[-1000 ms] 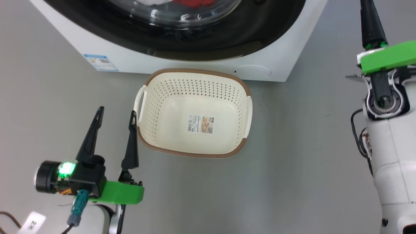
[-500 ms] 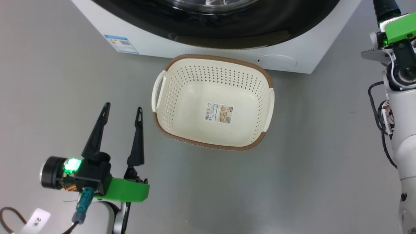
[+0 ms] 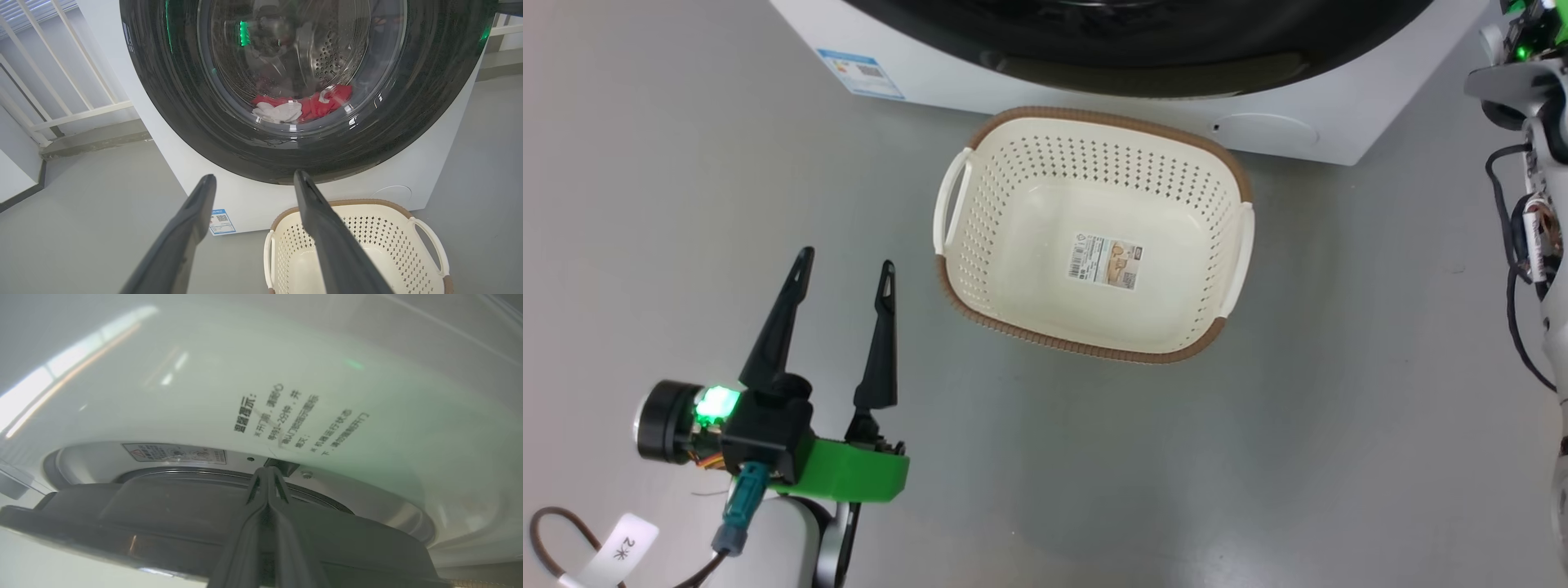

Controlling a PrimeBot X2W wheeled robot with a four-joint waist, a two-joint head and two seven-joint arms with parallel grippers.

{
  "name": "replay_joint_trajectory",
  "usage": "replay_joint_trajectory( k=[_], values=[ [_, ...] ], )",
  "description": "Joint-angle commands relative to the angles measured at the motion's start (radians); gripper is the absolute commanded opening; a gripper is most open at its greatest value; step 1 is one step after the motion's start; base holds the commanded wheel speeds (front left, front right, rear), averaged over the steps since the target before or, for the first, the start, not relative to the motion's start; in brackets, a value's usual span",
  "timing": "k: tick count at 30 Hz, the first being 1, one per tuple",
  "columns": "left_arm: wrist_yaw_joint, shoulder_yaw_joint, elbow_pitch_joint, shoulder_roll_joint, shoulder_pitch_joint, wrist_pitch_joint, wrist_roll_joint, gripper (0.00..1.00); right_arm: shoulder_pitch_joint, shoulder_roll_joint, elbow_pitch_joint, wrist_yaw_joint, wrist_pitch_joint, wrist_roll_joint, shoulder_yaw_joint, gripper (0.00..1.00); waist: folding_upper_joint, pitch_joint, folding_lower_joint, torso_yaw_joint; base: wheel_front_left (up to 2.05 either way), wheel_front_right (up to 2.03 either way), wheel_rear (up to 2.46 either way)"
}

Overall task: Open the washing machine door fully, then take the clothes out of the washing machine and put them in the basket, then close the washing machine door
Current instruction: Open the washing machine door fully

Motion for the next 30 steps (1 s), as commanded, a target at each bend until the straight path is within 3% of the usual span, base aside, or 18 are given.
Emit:
replay_joint_trajectory(
  k=[1, 16, 30],
  values=[
    [-0.003, 0.03, -0.028, 0.019, -0.015, -0.008, 0.009, 1.0, -0.023, 0.01, -0.023, 0.001, 0.007, 0.006, 0.005, 0.0, 0.0, 0.007, 0.0, 0.008, 0.0, 0.0, 0.0],
    [-0.006, 0.014, -0.023, 0.013, -0.012, -0.008, 0.009, 1.0, -0.079, -0.004, 0.049, 0.001, 0.131, 0.101, -0.006, 0.0, 0.0, 0.018, 0.0, 0.052, 0.0, 0.0, 0.0],
    [0.001, 0.032, -0.022, 0.015, -0.002, -0.008, 0.009, 1.0, 0.017, 0.0, -0.062, 0.001, 0.233, 0.133, 0.013, 0.0, 0.0, -0.006, 0.0, 0.012, 0.0, 0.0, 0.0]
  ],
)
